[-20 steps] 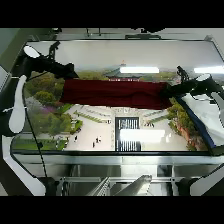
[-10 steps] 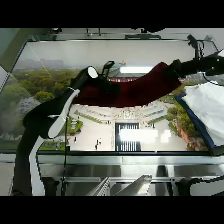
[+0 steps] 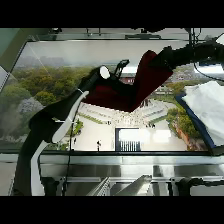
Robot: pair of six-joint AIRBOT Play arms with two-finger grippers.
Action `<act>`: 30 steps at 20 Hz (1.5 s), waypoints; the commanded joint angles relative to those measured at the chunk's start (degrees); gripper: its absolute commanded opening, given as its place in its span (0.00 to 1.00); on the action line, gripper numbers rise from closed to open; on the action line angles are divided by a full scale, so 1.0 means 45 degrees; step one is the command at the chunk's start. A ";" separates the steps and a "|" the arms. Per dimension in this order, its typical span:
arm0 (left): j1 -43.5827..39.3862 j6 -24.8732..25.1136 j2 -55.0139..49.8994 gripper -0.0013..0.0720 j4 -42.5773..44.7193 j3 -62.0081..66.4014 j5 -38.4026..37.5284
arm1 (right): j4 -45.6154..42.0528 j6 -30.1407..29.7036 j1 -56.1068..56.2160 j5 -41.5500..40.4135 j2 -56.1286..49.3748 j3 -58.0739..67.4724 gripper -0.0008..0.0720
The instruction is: Fold the shirts.
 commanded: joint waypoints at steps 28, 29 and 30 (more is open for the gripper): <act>0.8908 0.0913 1.0754 0.04 0.0010 -0.8063 -0.3283 | -0.3356 0.4022 0.4274 -0.4206 -0.1433 0.0699 0.03; 0.8908 0.0913 1.0856 0.04 0.0005 -0.8072 -0.3371 | -0.3827 0.4410 0.3852 -0.3249 -0.1122 0.0369 0.03; 0.8908 0.0913 1.0938 0.04 0.0005 -0.8111 -0.3521 | -0.4095 0.4692 0.3531 -0.2807 -0.0680 -0.0257 0.03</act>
